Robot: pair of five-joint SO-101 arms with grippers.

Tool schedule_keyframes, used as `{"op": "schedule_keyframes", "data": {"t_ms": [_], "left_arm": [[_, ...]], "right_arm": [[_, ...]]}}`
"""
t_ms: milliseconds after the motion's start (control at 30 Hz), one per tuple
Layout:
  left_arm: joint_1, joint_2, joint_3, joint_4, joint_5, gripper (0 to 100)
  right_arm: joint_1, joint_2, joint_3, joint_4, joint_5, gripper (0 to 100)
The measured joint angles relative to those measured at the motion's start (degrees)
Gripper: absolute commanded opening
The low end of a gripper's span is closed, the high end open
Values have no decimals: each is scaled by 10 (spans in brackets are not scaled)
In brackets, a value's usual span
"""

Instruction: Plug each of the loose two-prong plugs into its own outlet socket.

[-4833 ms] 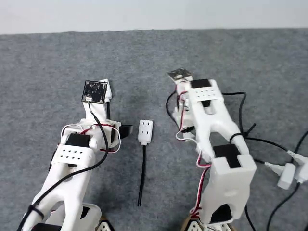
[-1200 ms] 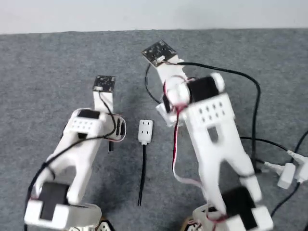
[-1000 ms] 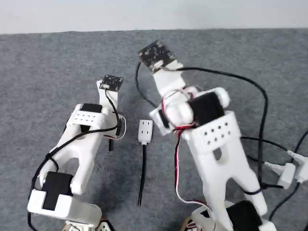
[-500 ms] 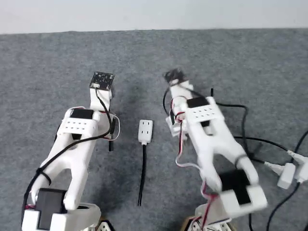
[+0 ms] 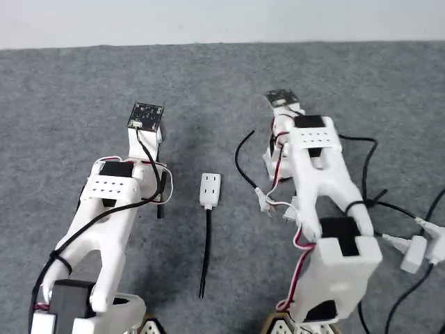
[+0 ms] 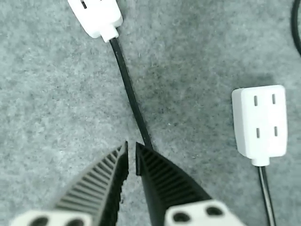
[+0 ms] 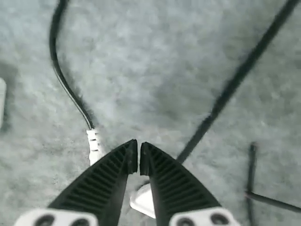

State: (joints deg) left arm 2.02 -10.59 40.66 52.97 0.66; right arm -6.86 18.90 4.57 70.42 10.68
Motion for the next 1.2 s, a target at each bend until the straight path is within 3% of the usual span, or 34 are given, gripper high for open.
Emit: {"op": "schedule_keyframes", "data": {"t_ms": [700, 1200], "left_arm": [[0, 0, 0, 0, 0, 19], [-3, 0, 0, 0, 0, 19]], "right_arm": [[-118, 38, -4, 33, -2, 9], [-72, -91, 44, 4, -76, 9]]}}
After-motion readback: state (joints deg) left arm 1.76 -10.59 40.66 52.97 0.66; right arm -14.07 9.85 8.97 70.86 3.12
